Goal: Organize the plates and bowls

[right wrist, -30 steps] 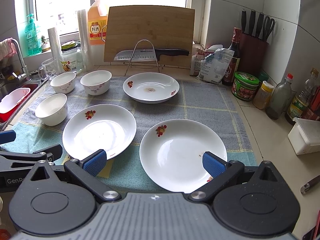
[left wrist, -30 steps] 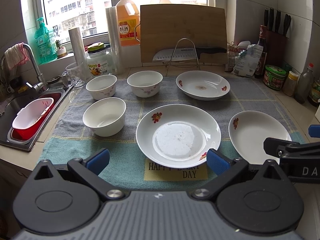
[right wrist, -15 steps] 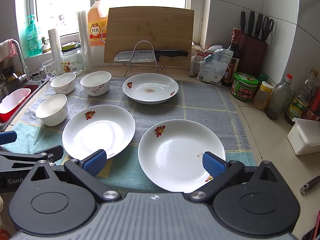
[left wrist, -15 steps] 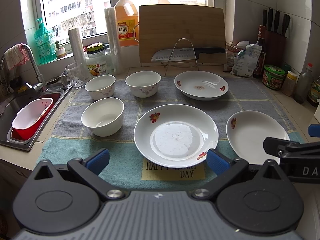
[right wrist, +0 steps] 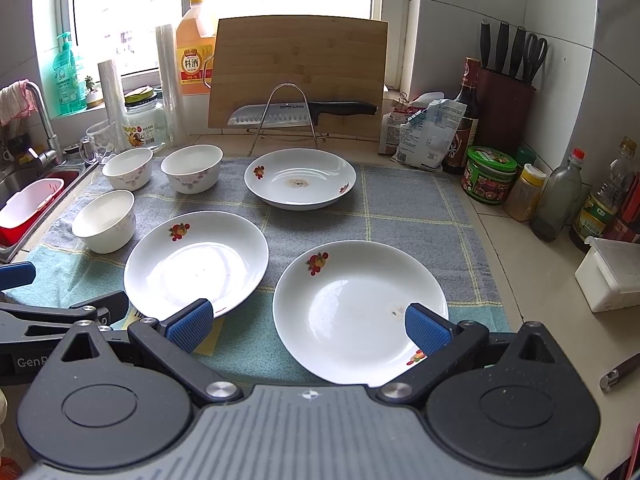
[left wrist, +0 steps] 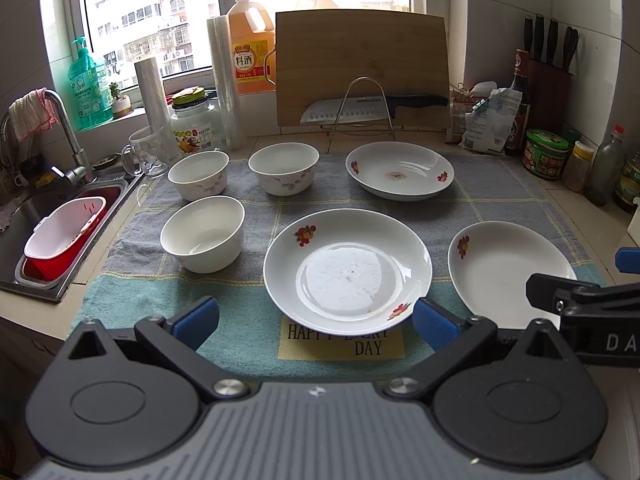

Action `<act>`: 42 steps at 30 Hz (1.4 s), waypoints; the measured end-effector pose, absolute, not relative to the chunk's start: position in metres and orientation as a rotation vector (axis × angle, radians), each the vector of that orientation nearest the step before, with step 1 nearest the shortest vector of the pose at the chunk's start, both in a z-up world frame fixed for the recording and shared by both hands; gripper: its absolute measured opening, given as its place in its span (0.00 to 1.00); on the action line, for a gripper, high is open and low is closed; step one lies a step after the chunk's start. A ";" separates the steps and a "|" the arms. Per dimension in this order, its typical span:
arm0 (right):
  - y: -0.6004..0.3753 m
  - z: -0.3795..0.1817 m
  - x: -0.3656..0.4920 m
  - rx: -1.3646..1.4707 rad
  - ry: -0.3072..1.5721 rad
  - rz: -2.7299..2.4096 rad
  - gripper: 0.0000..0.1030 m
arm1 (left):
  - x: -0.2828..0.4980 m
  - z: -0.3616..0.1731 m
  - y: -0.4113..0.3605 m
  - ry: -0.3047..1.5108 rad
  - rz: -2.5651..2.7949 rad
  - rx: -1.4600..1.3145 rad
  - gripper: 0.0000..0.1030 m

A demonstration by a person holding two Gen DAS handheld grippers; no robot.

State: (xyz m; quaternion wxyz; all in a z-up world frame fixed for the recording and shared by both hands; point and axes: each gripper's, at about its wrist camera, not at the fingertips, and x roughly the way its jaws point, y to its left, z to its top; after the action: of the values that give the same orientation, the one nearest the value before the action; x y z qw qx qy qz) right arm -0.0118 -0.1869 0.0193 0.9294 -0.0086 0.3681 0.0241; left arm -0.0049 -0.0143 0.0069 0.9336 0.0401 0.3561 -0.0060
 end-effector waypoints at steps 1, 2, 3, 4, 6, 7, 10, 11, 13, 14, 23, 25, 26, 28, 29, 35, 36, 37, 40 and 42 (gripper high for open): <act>-0.187 0.019 -0.011 -0.017 0.755 0.049 1.00 | -0.005 0.007 -0.016 0.729 -0.013 0.083 0.99; -0.187 0.019 -0.012 -0.017 0.755 0.049 1.00 | -0.006 0.007 -0.017 0.728 -0.013 0.084 0.99; -0.187 0.019 -0.012 -0.018 0.755 0.049 1.00 | -0.006 0.008 -0.018 0.729 -0.013 0.084 0.99; -0.187 0.019 -0.012 -0.017 0.755 0.049 1.00 | -0.006 0.008 -0.018 0.728 -0.013 0.084 0.99; -0.187 0.019 -0.012 -0.017 0.755 0.049 1.00 | -0.006 0.008 -0.019 0.727 -0.012 0.085 0.99; -0.187 0.019 -0.012 -0.017 0.754 0.050 1.00 | -0.006 0.008 -0.020 0.728 -0.012 0.086 0.99; -0.189 0.020 -0.013 -0.015 0.752 0.054 1.00 | -0.007 0.009 -0.022 0.728 -0.011 0.089 0.99; -0.190 0.020 -0.013 -0.013 0.752 0.055 1.00 | -0.007 0.010 -0.023 0.728 -0.012 0.090 0.99; -0.191 0.020 -0.014 -0.014 0.749 0.057 1.00 | -0.007 0.010 -0.023 0.727 -0.012 0.090 0.99; -0.192 0.020 -0.015 -0.014 0.747 0.058 1.00 | -0.007 0.010 -0.024 0.727 -0.012 0.090 0.99; -0.201 0.019 -0.019 -0.005 0.734 0.074 1.00 | -0.006 0.010 -0.033 0.716 -0.033 0.098 0.99; -0.203 0.018 -0.019 -0.006 0.735 0.077 1.00 | -0.004 0.010 -0.034 0.717 -0.040 0.096 0.99; -0.203 0.017 -0.019 -0.007 0.737 0.075 1.00 | -0.004 0.009 -0.034 0.715 -0.045 0.094 0.99; -0.205 0.016 -0.019 -0.002 0.732 0.080 1.00 | -0.003 0.009 -0.034 0.703 -0.057 0.091 0.99; -0.206 0.016 -0.019 0.002 0.730 0.085 1.00 | -0.002 0.009 -0.034 0.701 -0.063 0.088 0.99; -0.208 0.013 -0.018 0.004 0.709 0.100 1.00 | 0.005 0.004 -0.035 0.700 -0.121 0.067 0.99; -0.210 0.012 -0.018 0.007 0.706 0.101 1.00 | 0.007 0.002 -0.033 0.699 -0.136 0.051 0.99; -0.211 0.011 -0.017 0.009 0.703 0.103 1.00 | 0.008 0.001 -0.032 0.700 -0.152 0.034 0.99; -0.215 0.008 -0.016 0.006 0.693 0.103 1.00 | 0.011 -0.002 -0.030 0.701 -0.194 0.017 0.99; -0.219 0.004 -0.017 0.012 0.688 0.100 1.00 | 0.013 -0.003 -0.031 0.695 -0.205 0.030 0.99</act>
State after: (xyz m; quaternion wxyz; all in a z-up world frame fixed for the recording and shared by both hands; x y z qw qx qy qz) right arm -0.0170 -0.2185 0.0041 0.9401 0.0060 0.3372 0.0490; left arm 0.0125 -0.0309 -0.0031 0.9349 0.0147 0.3401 -0.1004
